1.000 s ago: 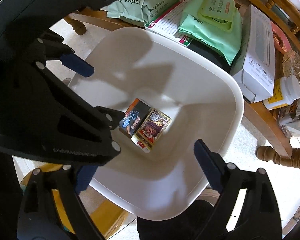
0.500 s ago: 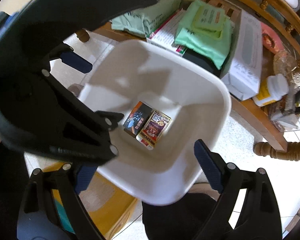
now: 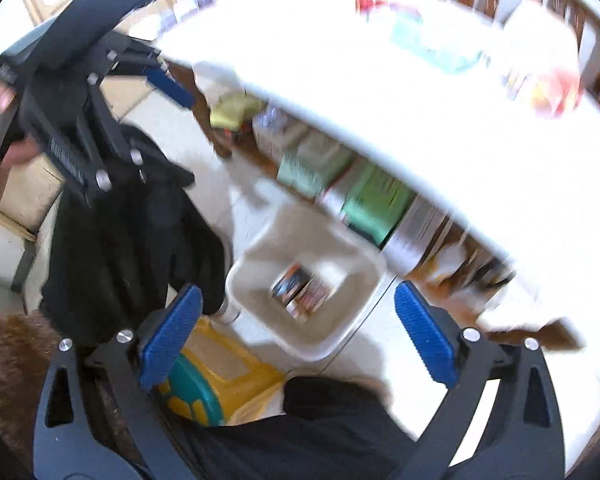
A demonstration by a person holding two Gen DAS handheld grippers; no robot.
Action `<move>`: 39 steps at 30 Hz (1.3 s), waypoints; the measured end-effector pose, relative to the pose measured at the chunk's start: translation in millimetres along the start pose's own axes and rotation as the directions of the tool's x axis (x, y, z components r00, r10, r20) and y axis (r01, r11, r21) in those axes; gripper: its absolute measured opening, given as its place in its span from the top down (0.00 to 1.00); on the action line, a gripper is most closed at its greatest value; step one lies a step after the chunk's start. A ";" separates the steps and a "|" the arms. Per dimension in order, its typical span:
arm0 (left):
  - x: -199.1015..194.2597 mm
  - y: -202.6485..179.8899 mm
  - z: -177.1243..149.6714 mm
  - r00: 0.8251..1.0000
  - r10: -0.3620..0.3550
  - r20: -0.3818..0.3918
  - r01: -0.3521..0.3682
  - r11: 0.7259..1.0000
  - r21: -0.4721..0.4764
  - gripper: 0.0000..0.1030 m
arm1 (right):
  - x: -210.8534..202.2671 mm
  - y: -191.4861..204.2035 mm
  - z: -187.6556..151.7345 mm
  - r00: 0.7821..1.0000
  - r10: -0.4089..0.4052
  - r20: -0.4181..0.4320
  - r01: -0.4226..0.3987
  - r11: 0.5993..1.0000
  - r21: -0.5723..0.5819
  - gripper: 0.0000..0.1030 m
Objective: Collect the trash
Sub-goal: 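Move both tools back over the table toward the remaining items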
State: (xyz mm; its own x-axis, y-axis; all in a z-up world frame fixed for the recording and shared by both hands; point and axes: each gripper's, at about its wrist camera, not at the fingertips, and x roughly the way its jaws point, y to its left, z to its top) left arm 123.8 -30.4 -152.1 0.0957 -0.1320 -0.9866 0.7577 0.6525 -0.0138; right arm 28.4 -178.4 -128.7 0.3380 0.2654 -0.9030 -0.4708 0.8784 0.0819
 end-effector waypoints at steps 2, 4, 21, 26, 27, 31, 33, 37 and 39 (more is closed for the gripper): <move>-36.5 12.3 18.9 0.997 0.072 0.035 -0.074 0.996 0.052 0.08 | -35.0 -8.5 22.2 0.998 -0.041 0.037 0.043 0.997 -0.057 0.06; -72.8 33.9 44.1 0.992 0.114 0.046 -0.116 0.991 0.058 0.07 | -62.4 -17.2 41.4 0.993 -0.088 0.075 0.095 0.990 -0.104 0.06; -143.3 133.3 176.3 0.990 0.133 0.042 -0.135 0.990 0.043 0.07 | -133.0 -107.5 169.1 0.982 -0.104 0.155 0.129 0.978 -0.161 0.06; -121.2 144.4 201.7 0.992 0.128 0.003 -0.128 0.990 0.064 0.07 | -113.2 -123.5 183.3 0.986 -0.092 0.137 0.114 0.981 -0.156 0.06; -117.9 144.9 204.7 0.992 0.124 0.004 -0.124 0.989 0.076 0.07 | -111.6 -126.9 185.1 0.987 -0.092 0.135 0.112 0.982 -0.153 0.06; -95.5 143.7 218.2 0.993 0.118 -0.007 -0.117 0.986 0.120 0.07 | -96.0 -138.6 187.0 0.991 -0.080 0.107 0.095 0.986 -0.135 0.06; -81.5 143.4 222.6 0.992 0.120 -0.024 -0.116 0.984 0.134 0.07 | -87.8 -143.5 185.2 0.993 -0.075 0.090 0.086 0.988 -0.125 0.06; -52.6 143.0 229.7 0.991 0.124 -0.054 -0.114 0.981 0.160 0.07 | -70.4 -150.4 181.7 0.996 -0.064 0.054 0.070 0.991 -0.114 0.06; -38.9 142.8 231.9 0.989 0.132 -0.070 -0.118 0.978 0.175 0.07 | -61.2 -151.9 180.0 0.998 -0.052 0.034 0.056 0.992 -0.114 0.06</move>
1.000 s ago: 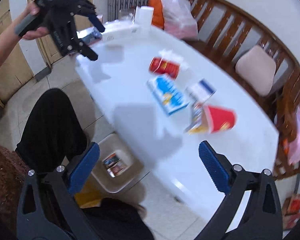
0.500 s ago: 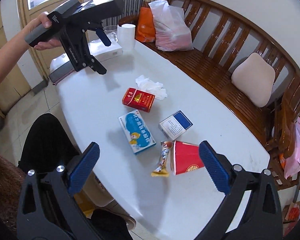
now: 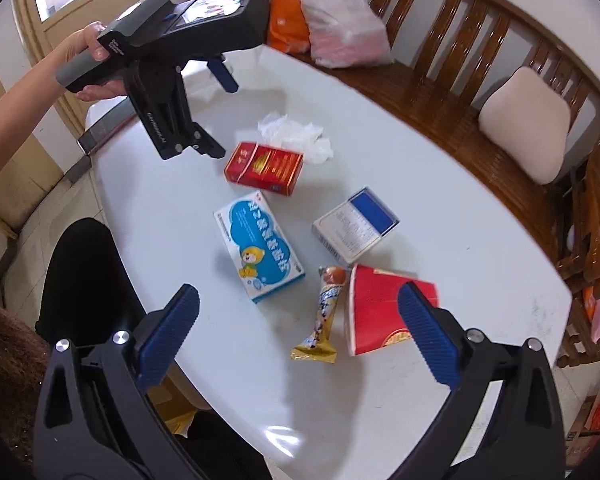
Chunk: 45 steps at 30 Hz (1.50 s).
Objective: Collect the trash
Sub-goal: 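Move both tools back over the table toward the remaining items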
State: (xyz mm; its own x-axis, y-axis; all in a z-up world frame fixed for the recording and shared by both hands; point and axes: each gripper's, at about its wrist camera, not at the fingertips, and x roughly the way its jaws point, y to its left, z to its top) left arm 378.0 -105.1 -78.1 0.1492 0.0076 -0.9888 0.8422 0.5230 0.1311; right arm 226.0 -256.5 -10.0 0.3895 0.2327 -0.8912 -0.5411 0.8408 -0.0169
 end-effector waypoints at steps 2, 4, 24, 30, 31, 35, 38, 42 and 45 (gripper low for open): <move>10.5 -1.0 2.5 1.000 0.003 -0.017 -0.002 1.000 0.011 0.07 | 8.8 -0.1 -2.0 1.000 0.004 -0.018 -0.004 1.000 -0.002 0.06; 22.5 -2.5 5.4 0.999 0.011 -0.034 -0.010 1.000 0.022 0.07 | 21.2 0.8 -5.1 0.999 0.017 -0.044 -0.017 1.000 -0.002 0.06; 76.8 7.6 23.5 0.996 -0.025 -0.083 0.030 0.998 0.053 0.07 | 83.3 -5.6 -26.9 0.981 0.093 -0.170 -0.091 0.996 0.019 0.06; 90.6 10.9 36.6 0.995 -0.029 -0.095 0.035 0.998 0.061 0.07 | 87.0 -7.4 -25.2 0.981 0.082 -0.175 -0.081 0.997 0.012 0.06; 91.4 11.9 37.9 0.995 -0.037 -0.094 0.042 0.998 0.055 0.07 | 87.3 -7.4 -24.8 0.982 0.078 -0.174 -0.078 0.997 0.012 0.06; 92.8 11.3 39.5 0.995 -0.043 -0.087 0.047 0.997 0.053 0.07 | 82.5 -1.4 -23.0 0.985 0.081 -0.150 -0.082 0.997 -0.003 0.06; 92.9 12.1 40.4 0.996 -0.046 -0.082 0.051 0.997 0.051 0.07 | 83.9 0.8 -24.2 0.984 0.093 -0.153 -0.095 0.995 -0.007 0.06; 92.1 8.9 38.4 0.996 -0.052 -0.067 0.056 0.997 0.048 0.07 | 94.3 0.3 -26.2 0.979 0.095 -0.179 -0.096 0.995 -0.001 0.07; 89.1 4.2 37.4 0.996 -0.064 -0.058 0.067 0.997 0.038 0.07 | 101.7 -4.3 -26.6 0.975 0.105 -0.194 -0.102 0.994 0.024 0.09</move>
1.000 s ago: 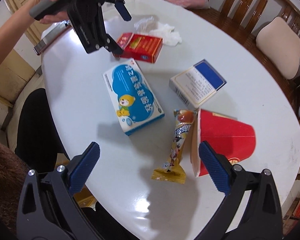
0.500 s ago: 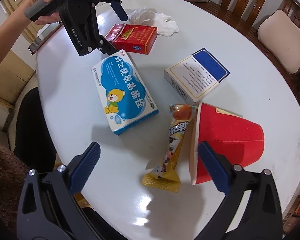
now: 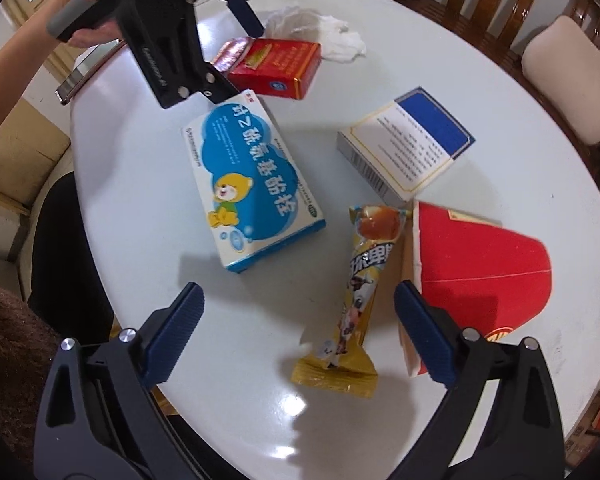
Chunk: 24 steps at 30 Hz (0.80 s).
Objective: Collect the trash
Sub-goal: 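Grasp the red cigarette pack with the left tool while the right tool grasps the ice-cream wrapper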
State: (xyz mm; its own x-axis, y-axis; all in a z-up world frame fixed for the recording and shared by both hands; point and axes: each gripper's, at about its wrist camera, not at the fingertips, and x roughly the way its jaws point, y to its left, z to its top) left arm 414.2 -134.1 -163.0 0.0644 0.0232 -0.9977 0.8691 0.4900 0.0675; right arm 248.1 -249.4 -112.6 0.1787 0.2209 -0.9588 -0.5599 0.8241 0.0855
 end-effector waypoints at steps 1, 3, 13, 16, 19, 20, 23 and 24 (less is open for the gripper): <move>0.1 0.2 0.0 1.000 -0.005 0.003 0.005 1.000 -0.002 0.08 | 1.3 -0.2 0.0 1.000 -0.002 -0.003 0.002 1.000 -0.001 0.10; -0.5 -0.1 -0.8 1.000 -0.015 0.010 0.015 1.000 -0.002 0.10 | 2.6 1.0 1.1 1.000 -0.007 -0.005 0.007 1.000 -0.010 0.21; -6.6 -4.7 -6.1 0.998 -0.050 0.023 0.050 0.999 -0.005 0.27 | 13.2 0.4 -1.0 0.999 -0.022 -0.039 0.021 1.000 -0.003 0.44; -9.5 -7.5 -7.3 0.998 -0.055 0.028 0.056 0.998 -0.009 0.34 | 11.6 -4.0 -0.9 0.999 -0.027 -0.038 0.027 0.999 0.017 0.55; -14.0 -13.2 -8.8 0.998 -0.057 0.029 0.057 0.998 -0.015 0.44 | 10.7 -8.0 -0.6 0.998 -0.046 -0.045 0.047 0.999 0.024 0.63; -15.2 -15.5 -9.1 0.998 -0.050 0.028 0.051 0.999 -0.018 0.45 | 11.0 -7.4 -0.8 0.997 -0.058 -0.047 0.059 0.998 0.023 0.65; -16.3 -19.0 -9.6 0.999 -0.032 0.023 0.033 0.999 -0.038 0.45 | 11.3 -8.6 0.3 0.995 -0.085 -0.047 0.086 0.996 0.023 0.71; -16.6 -20.3 -8.4 0.999 -0.029 0.018 0.030 0.998 -0.050 0.45 | 11.5 -8.0 0.3 0.995 -0.093 -0.047 0.095 0.995 0.033 0.72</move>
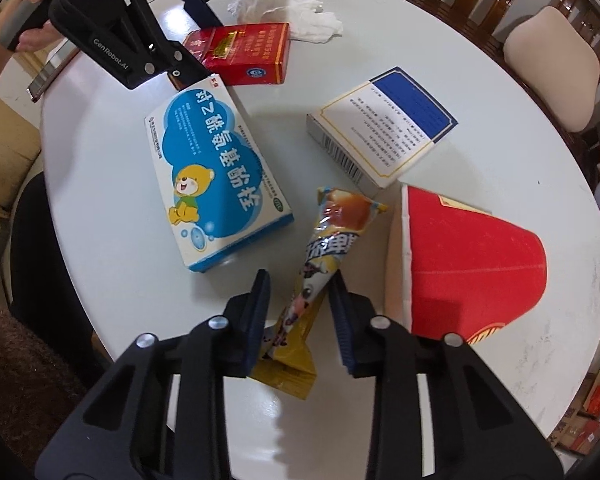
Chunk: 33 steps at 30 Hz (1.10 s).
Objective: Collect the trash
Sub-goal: 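Grasp the red cigarette pack with the left tool while the right tool grasps the ice-cream wrapper, then lift the red pack and ice-cream wrapper and carry them over the bin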
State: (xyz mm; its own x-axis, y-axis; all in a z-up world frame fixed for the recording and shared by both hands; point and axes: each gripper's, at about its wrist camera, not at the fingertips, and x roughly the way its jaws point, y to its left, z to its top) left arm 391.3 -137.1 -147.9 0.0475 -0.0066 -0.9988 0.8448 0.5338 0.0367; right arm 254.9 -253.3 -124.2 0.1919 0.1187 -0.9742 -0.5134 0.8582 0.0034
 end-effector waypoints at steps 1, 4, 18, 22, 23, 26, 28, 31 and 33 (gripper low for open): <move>0.2 -1.0 0.1 1.000 0.000 -0.003 0.000 1.000 -0.011 0.46 | -0.3 0.8 -0.1 1.000 -0.019 0.003 0.019 1.000 0.008 0.74; 0.7 -1.8 -0.1 1.000 -0.007 -0.010 0.006 0.998 -0.059 0.46 | -0.7 7.3 -0.3 0.997 -0.070 0.011 0.070 0.997 0.025 0.78; -6.0 -0.3 -24.8 1.000 -0.006 0.004 0.006 0.984 -0.176 0.46 | -3.5 4.5 -8.4 0.992 -0.126 0.006 0.122 0.973 0.196 0.91; -13.8 1.8 -36.4 1.000 0.003 0.010 -0.001 0.980 -0.197 0.46 | -11.0 6.2 -10.2 0.990 -0.144 0.006 0.140 0.969 0.204 0.91; -15.9 1.6 -41.3 1.000 0.004 0.009 -0.002 0.979 -0.202 0.46 | -13.7 6.6 -10.5 0.989 -0.148 0.011 0.143 0.968 0.206 0.91; -31.0 -1.7 -50.5 1.000 0.012 0.020 -0.007 0.978 -0.209 0.46 | -23.4 9.2 -10.7 0.986 -0.164 0.020 0.156 0.963 0.221 0.91; -43.2 -4.7 -60.9 0.999 0.022 0.031 -0.015 0.977 -0.210 0.46 | -32.5 14.2 -12.7 0.985 -0.172 0.033 0.160 0.960 0.228 0.91; -59.8 -10.3 -71.2 0.998 0.034 0.045 -0.024 0.978 -0.209 0.46 | -46.3 25.5 -12.9 0.980 -0.193 0.048 0.179 0.960 0.217 0.91; -73.0 -20.6 -79.3 0.997 0.049 0.058 -0.036 0.977 -0.210 0.46 | -57.1 34.3 -15.6 0.978 -0.197 0.068 0.179 0.962 0.208 0.91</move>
State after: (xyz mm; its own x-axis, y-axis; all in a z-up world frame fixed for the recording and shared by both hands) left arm 328.2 -80.5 -78.2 0.1198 -0.0293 -0.9924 0.7120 0.6991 0.0653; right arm 213.3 -238.4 -72.0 0.3456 -0.0192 -0.9382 -0.2853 0.9503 -0.1246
